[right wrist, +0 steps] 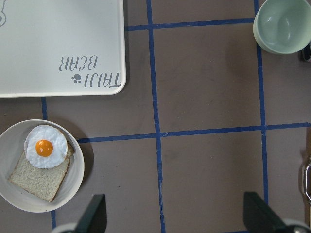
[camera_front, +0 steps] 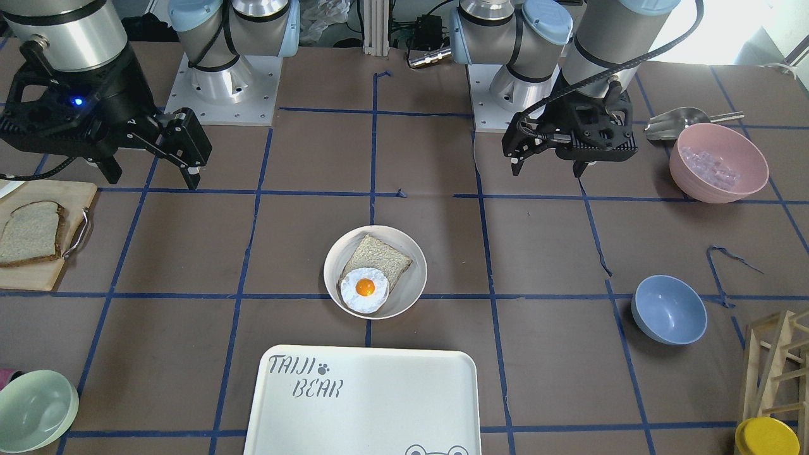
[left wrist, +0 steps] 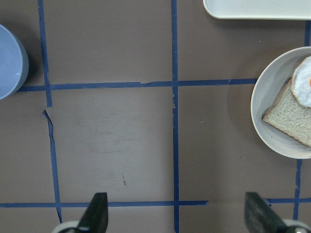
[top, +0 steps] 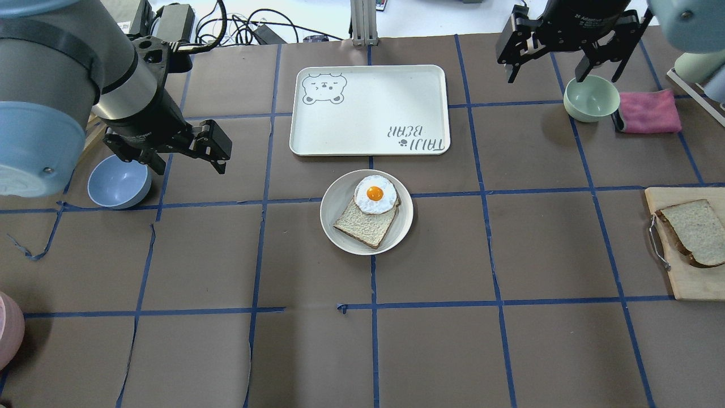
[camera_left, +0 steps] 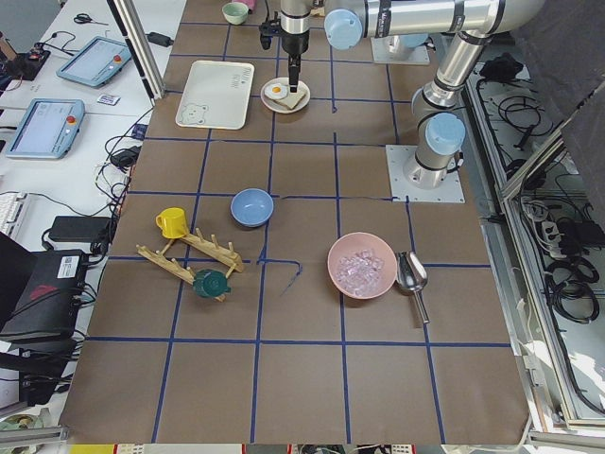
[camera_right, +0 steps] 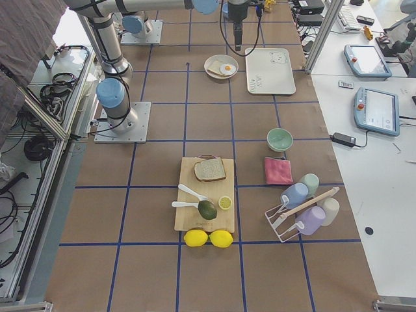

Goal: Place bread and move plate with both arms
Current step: 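Move the right gripper to the bread slice on the wooden board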

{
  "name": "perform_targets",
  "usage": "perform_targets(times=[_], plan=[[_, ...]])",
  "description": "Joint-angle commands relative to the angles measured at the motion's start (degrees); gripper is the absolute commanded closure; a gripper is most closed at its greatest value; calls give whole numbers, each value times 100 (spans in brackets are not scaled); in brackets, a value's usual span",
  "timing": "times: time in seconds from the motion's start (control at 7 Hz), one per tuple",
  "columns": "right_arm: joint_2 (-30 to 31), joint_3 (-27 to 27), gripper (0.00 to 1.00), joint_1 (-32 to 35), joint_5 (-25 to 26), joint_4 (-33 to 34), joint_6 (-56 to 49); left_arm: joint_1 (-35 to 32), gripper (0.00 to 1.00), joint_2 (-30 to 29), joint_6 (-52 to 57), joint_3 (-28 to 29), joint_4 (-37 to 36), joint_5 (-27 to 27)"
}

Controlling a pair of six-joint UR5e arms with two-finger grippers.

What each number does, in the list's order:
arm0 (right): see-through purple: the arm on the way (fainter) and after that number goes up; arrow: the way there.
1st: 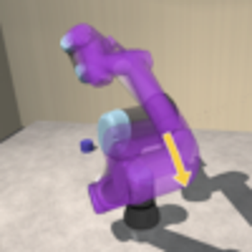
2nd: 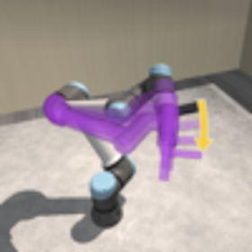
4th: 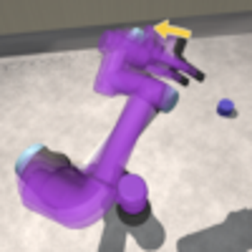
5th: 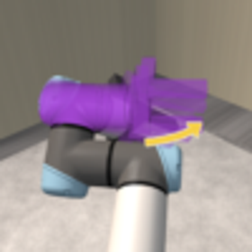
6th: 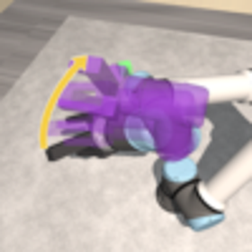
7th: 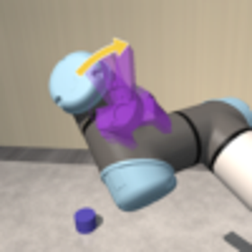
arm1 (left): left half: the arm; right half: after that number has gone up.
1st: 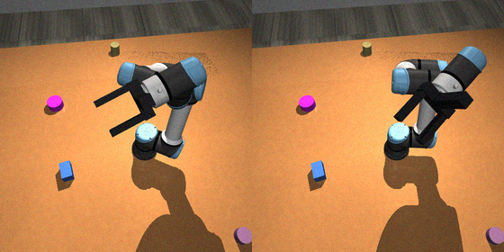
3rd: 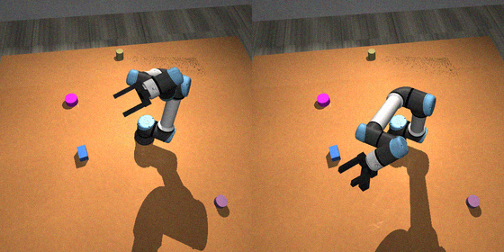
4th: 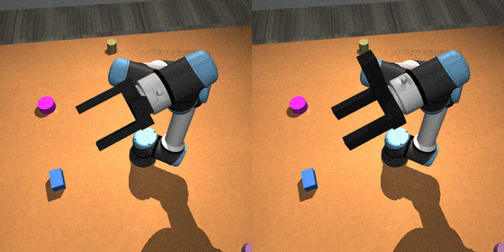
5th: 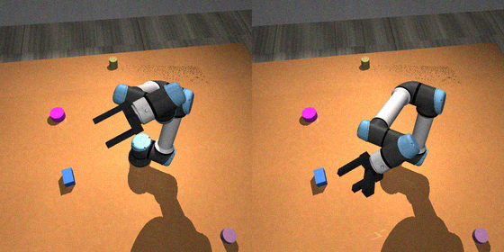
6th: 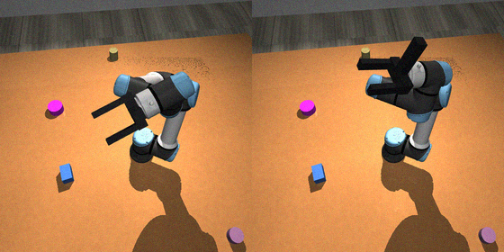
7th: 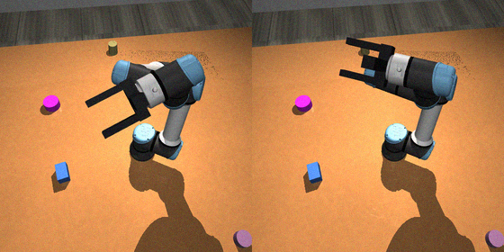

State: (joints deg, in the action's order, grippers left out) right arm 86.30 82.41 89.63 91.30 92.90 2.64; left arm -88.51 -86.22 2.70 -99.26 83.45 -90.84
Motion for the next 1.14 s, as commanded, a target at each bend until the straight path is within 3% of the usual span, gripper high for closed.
perform_targets(times=[0.0,0.29,0.43,0.71,1.0], plan=[[-8,11,0,-16,11,1,-106,1,0,0,-7,3,-4,22],[-43,20,0,-182,37,-43,-123,1,0,0,-7,3,-4,22],[-60,38,0,-601,2,-183,-472,1,0,0,2,3,-4,22],[-87,291,0,-1742,-51,-228,-1174,1,0,0,2,-6,-4,22],[-113,896,0,-2954,-112,-158,-2054,1,0,0,2,-6,-4,22]])
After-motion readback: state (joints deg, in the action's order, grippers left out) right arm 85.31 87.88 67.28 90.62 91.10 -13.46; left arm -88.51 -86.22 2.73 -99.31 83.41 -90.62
